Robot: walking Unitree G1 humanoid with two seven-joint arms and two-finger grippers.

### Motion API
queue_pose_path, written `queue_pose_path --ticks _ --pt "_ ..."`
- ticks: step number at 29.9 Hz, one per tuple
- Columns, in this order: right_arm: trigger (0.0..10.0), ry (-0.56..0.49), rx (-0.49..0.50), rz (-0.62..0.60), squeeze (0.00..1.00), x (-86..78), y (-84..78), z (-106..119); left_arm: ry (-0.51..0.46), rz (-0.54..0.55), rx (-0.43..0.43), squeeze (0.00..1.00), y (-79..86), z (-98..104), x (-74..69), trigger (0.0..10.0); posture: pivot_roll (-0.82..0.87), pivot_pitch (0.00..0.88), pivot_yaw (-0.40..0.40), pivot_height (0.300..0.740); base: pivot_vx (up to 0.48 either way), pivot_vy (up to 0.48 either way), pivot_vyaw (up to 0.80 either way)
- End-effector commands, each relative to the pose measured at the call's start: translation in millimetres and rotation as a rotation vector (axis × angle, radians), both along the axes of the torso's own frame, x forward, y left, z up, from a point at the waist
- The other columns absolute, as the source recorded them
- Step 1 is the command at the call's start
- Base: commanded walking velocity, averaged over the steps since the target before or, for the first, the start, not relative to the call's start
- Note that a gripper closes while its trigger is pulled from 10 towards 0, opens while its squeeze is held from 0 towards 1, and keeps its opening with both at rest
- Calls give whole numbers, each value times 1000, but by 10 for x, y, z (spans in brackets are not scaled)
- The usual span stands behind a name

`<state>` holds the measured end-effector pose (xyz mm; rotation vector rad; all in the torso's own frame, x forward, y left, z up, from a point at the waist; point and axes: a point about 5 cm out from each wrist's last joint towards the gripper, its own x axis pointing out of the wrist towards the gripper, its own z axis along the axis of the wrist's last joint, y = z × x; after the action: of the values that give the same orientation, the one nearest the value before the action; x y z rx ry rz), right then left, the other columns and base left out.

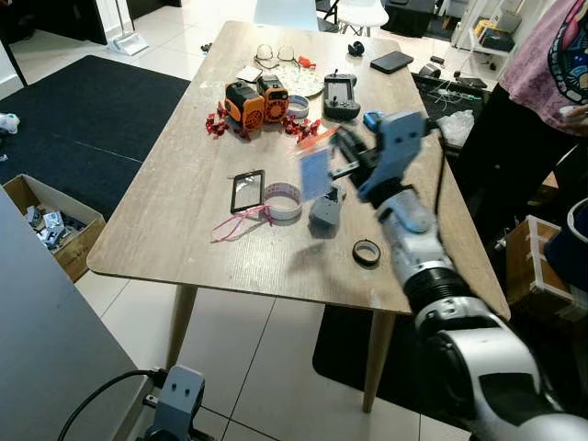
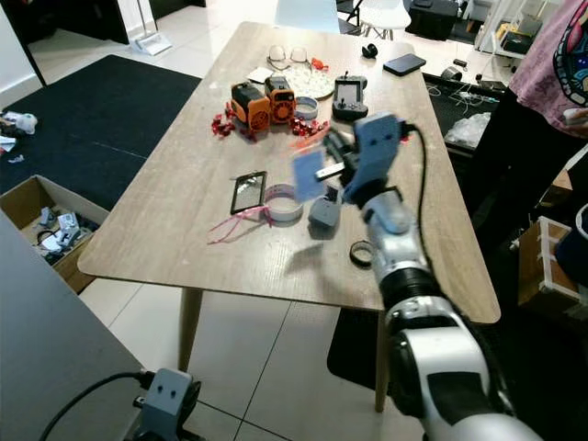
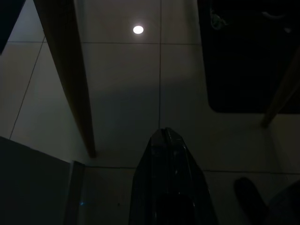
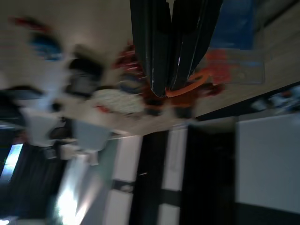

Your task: Hang keys on a hook

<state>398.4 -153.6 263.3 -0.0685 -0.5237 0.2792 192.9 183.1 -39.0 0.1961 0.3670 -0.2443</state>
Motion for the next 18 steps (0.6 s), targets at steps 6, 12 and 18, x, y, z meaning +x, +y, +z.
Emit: queue_pose_path --ticks 6,12,18 --pt "0 -96 89 -367 0 -78 -743 236 26 -9 -8 0 -35 -39 -49 10000 63 109 -77 740 0 0 0" --pt "0 -50 158 -588 0 -201 -1273 143 26 -2 -8 0 -24 -40 -58 10000 65 109 -80 740 0 0 0" --pt "0 37 273 -843 0 -511 -1917 -180 29 3 -8 0 -16 -48 -77 10000 62 110 -81 740 0 0 0"
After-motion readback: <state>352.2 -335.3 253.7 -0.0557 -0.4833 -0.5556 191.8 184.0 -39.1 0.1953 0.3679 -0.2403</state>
